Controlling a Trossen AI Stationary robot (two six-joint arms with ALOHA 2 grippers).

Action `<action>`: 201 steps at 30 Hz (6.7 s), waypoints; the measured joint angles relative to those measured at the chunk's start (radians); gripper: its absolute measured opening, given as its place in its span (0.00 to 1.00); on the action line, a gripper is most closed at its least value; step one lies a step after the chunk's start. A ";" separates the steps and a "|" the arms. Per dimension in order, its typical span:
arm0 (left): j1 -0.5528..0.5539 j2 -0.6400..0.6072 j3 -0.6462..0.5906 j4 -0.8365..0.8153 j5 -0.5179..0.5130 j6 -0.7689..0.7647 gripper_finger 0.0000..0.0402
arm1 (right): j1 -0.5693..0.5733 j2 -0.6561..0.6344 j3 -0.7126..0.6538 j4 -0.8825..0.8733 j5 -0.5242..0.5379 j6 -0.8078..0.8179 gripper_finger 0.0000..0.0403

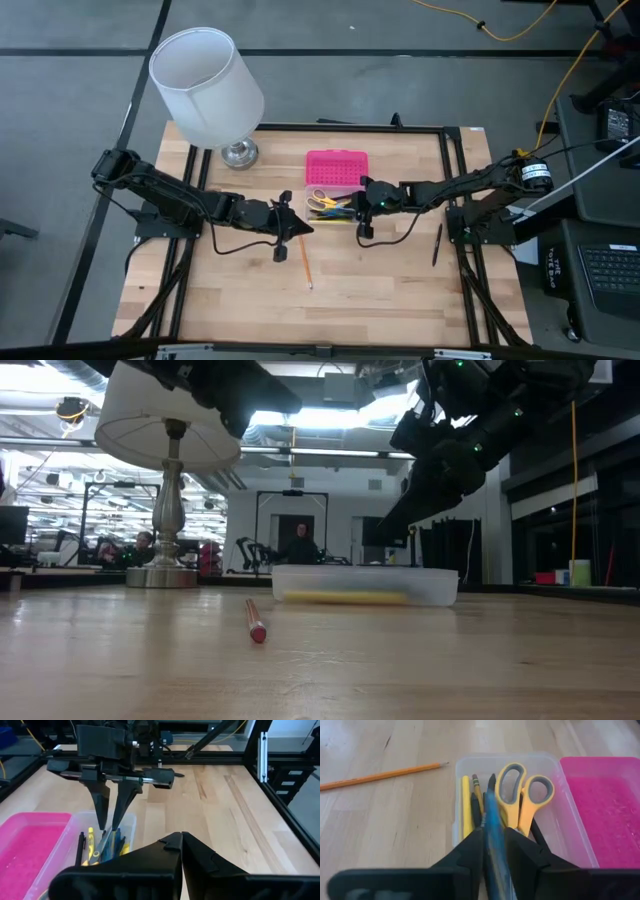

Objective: Pick & place school supplies into a supply box
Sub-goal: Put the black pen into the pink supply box

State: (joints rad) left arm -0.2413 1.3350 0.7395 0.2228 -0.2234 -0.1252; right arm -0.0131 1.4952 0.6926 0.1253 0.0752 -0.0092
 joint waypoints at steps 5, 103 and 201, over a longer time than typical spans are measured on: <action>0.000 0.000 0.000 0.004 0.000 -0.038 0.01 | 0.000 0.000 0.000 0.000 0.001 -0.029 0.27; 0.000 0.000 0.000 0.006 0.008 -0.038 0.01 | 0.538 -0.278 0.011 -1.318 -0.132 1.973 0.28; 0.000 0.000 0.000 0.021 0.008 -0.038 0.01 | 0.513 0.073 0.036 -0.989 0.029 1.705 0.20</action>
State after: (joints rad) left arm -0.2413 1.3350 0.7395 0.2440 -0.2157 -0.1627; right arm 0.4999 1.5681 0.7288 -0.8637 0.1039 1.6963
